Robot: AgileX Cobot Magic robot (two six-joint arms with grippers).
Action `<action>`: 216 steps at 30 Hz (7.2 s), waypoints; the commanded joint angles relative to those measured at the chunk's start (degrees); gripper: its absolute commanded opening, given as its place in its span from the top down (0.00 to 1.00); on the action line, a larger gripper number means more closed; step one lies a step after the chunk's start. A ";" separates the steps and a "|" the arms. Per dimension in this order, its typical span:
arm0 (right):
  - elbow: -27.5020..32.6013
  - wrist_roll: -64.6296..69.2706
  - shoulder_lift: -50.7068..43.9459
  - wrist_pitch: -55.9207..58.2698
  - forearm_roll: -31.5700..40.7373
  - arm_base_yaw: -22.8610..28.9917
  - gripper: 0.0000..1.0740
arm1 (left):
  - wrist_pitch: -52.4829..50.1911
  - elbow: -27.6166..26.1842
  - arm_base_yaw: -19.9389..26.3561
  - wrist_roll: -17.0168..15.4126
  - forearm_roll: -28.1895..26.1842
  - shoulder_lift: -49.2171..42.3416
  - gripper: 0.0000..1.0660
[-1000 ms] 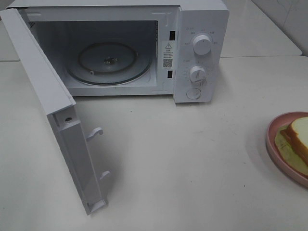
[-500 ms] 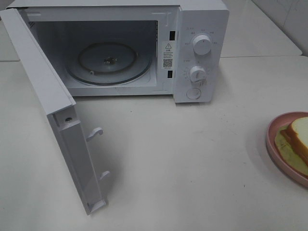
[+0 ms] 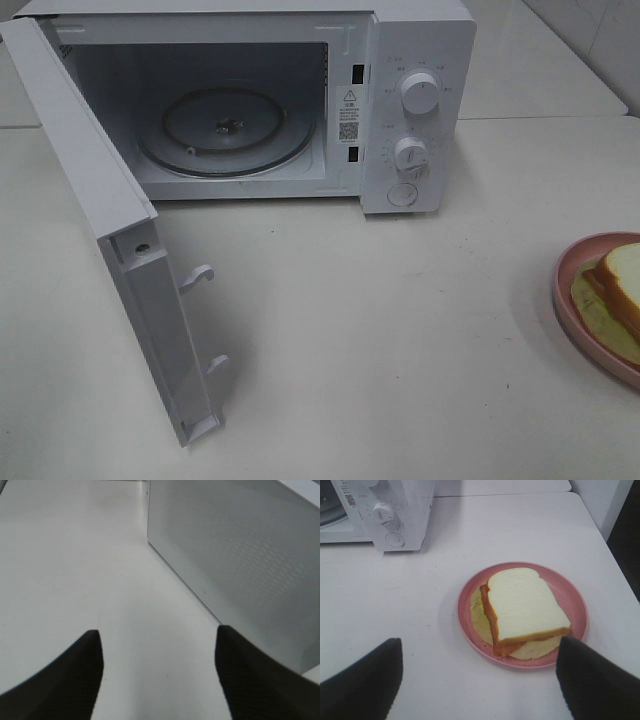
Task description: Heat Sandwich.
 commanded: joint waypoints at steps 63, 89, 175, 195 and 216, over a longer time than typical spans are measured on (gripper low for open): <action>0.11 -0.52 -1.55 -0.80 0.06 -0.23 0.29 | -104.45 10.89 -13.46 -6.53 17.02 72.54 1.00; 0.11 -0.52 -1.55 -0.80 0.00 -0.23 0.29 | -103.88 -4.35 -27.67 -6.36 12.03 87.38 1.00; 0.11 -0.52 -1.55 -0.80 0.00 -0.23 0.29 | -20.63 -24.01 -41.83 -6.65 6.07 77.46 0.07; 0.11 -0.52 -1.55 -0.80 0.00 -0.23 0.30 | 9.40 -24.01 -15.93 -10.20 5.27 60.73 0.07; 0.11 -0.52 -1.55 -0.80 0.00 -0.23 0.30 | 18.62 -12.78 -7.56 -8.88 10.94 32.37 0.08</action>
